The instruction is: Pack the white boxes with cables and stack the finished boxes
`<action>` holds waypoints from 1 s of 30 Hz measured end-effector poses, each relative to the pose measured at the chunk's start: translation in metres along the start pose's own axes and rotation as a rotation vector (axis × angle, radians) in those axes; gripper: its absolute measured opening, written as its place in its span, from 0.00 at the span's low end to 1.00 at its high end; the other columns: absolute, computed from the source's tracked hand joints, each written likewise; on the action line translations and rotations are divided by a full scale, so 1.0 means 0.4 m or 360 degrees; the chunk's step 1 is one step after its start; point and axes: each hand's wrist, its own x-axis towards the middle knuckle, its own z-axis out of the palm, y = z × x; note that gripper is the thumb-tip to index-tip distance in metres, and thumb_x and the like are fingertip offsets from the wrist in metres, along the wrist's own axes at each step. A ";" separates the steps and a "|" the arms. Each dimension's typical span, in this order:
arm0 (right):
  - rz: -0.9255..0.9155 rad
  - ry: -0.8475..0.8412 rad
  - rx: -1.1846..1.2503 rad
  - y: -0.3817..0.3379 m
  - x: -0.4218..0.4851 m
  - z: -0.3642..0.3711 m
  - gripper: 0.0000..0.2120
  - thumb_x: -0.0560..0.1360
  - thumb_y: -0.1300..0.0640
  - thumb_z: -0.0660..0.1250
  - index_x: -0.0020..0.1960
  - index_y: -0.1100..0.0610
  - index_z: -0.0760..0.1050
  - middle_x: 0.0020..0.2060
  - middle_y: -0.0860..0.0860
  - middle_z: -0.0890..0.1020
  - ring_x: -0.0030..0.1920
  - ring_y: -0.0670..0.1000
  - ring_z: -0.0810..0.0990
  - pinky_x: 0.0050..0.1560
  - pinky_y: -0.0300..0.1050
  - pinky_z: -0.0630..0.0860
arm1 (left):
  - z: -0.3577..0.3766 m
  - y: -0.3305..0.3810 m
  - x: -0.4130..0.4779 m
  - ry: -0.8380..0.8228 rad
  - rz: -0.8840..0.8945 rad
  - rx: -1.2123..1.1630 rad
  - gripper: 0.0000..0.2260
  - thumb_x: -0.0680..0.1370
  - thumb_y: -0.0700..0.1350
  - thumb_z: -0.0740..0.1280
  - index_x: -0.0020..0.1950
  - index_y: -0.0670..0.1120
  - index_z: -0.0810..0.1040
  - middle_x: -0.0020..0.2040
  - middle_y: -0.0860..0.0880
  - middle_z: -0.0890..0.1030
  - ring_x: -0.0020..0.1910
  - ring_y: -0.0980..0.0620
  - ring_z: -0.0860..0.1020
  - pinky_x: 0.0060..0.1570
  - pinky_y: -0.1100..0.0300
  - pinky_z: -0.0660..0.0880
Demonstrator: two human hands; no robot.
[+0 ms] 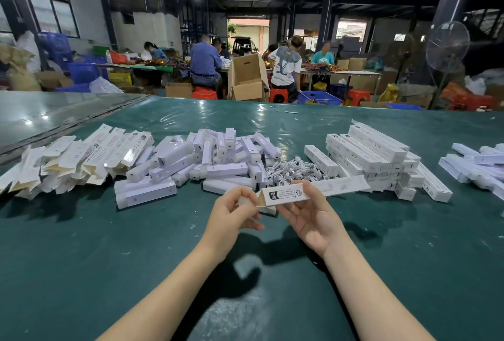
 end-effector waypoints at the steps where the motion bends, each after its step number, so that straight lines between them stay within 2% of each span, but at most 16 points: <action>1: 0.0004 0.0001 0.0005 0.001 0.000 0.000 0.07 0.65 0.57 0.65 0.41 0.60 0.75 0.34 0.57 0.84 0.34 0.53 0.84 0.30 0.44 0.80 | 0.000 -0.001 0.000 0.0001 0.0000 -0.0005 0.04 0.63 0.36 0.62 0.37 0.41 0.72 0.32 0.47 0.73 0.27 0.55 0.73 0.29 0.61 0.76; 5: 0.0027 -0.0056 -0.0084 0.006 0.001 0.003 0.08 0.65 0.58 0.65 0.43 0.59 0.74 0.33 0.56 0.83 0.35 0.53 0.84 0.33 0.44 0.80 | -0.003 -0.002 0.003 0.0066 0.0044 0.0187 0.05 0.62 0.38 0.60 0.36 0.44 0.70 0.29 0.50 0.71 0.23 0.57 0.67 0.24 0.66 0.69; 8: 0.0003 -0.0105 -0.0108 0.008 0.001 0.005 0.07 0.66 0.58 0.64 0.43 0.59 0.74 0.33 0.56 0.83 0.36 0.54 0.84 0.33 0.45 0.80 | -0.007 -0.002 0.007 0.0116 0.0064 0.0232 0.04 0.63 0.39 0.61 0.36 0.44 0.71 0.25 0.55 0.72 0.22 0.57 0.67 0.23 0.66 0.68; 9: -0.0014 -0.0114 -0.0100 0.009 0.001 0.005 0.07 0.66 0.59 0.64 0.43 0.60 0.74 0.34 0.56 0.83 0.36 0.54 0.84 0.33 0.45 0.80 | -0.007 -0.003 0.009 0.0124 0.0086 0.0233 0.03 0.64 0.37 0.63 0.35 0.44 0.71 0.24 0.55 0.73 0.22 0.57 0.67 0.23 0.66 0.69; 12: -0.0065 -0.0117 -0.0061 0.010 0.000 0.005 0.08 0.65 0.59 0.65 0.44 0.60 0.74 0.35 0.57 0.84 0.37 0.54 0.84 0.33 0.45 0.80 | -0.003 -0.004 0.011 0.0185 0.0138 0.0210 0.12 0.72 0.28 0.64 0.35 0.44 0.72 0.23 0.55 0.74 0.22 0.58 0.69 0.24 0.65 0.71; 14: -0.0080 -0.0111 -0.0057 0.010 0.001 0.006 0.08 0.65 0.60 0.65 0.44 0.60 0.74 0.35 0.57 0.84 0.37 0.54 0.84 0.33 0.45 0.80 | -0.001 -0.006 0.011 0.0229 0.0139 0.0191 0.13 0.72 0.27 0.63 0.34 0.44 0.74 0.23 0.55 0.75 0.23 0.59 0.70 0.25 0.66 0.73; 17: -0.0083 -0.0087 -0.0076 0.008 0.002 0.009 0.09 0.64 0.60 0.66 0.44 0.60 0.74 0.35 0.57 0.84 0.36 0.54 0.84 0.32 0.45 0.80 | 0.002 -0.003 0.010 0.0251 0.0105 0.0191 0.13 0.73 0.28 0.64 0.35 0.44 0.76 0.25 0.56 0.76 0.24 0.60 0.71 0.27 0.67 0.75; 19: -0.0084 -0.0069 -0.0089 0.008 0.002 0.009 0.09 0.64 0.60 0.66 0.44 0.60 0.74 0.34 0.56 0.84 0.36 0.54 0.84 0.32 0.44 0.80 | 0.005 -0.001 0.008 0.0252 0.0084 0.0215 0.12 0.73 0.30 0.64 0.37 0.46 0.76 0.29 0.55 0.78 0.28 0.59 0.72 0.29 0.66 0.75; 21: -0.0099 -0.0060 -0.0113 0.009 0.004 0.009 0.09 0.64 0.61 0.66 0.45 0.60 0.74 0.34 0.55 0.84 0.36 0.54 0.84 0.33 0.45 0.80 | 0.009 0.000 0.006 0.0275 0.0113 0.0271 0.13 0.74 0.32 0.64 0.42 0.51 0.76 0.35 0.52 0.78 0.34 0.56 0.73 0.31 0.66 0.75; 24: -0.0097 -0.0038 -0.0095 0.013 0.005 0.009 0.09 0.64 0.62 0.66 0.45 0.59 0.75 0.34 0.55 0.84 0.35 0.54 0.84 0.33 0.45 0.81 | 0.007 0.000 0.009 0.0339 0.0145 0.0192 0.14 0.76 0.35 0.64 0.49 0.55 0.74 0.38 0.52 0.78 0.36 0.60 0.76 0.35 0.67 0.75; 27: -0.0064 -0.0033 -0.0027 0.011 0.004 0.008 0.09 0.64 0.61 0.66 0.44 0.60 0.75 0.34 0.56 0.84 0.35 0.54 0.84 0.33 0.44 0.81 | 0.011 0.004 0.010 0.0355 0.0124 0.0149 0.09 0.75 0.35 0.66 0.46 0.50 0.75 0.41 0.52 0.78 0.34 0.63 0.77 0.35 0.67 0.76; 30: -0.0041 -0.0049 0.0017 0.013 0.003 0.009 0.09 0.64 0.61 0.66 0.44 0.60 0.75 0.35 0.57 0.84 0.36 0.54 0.84 0.34 0.44 0.81 | 0.012 0.003 0.011 0.0364 0.0107 0.0121 0.08 0.74 0.34 0.67 0.41 0.47 0.76 0.38 0.53 0.78 0.32 0.64 0.76 0.35 0.67 0.77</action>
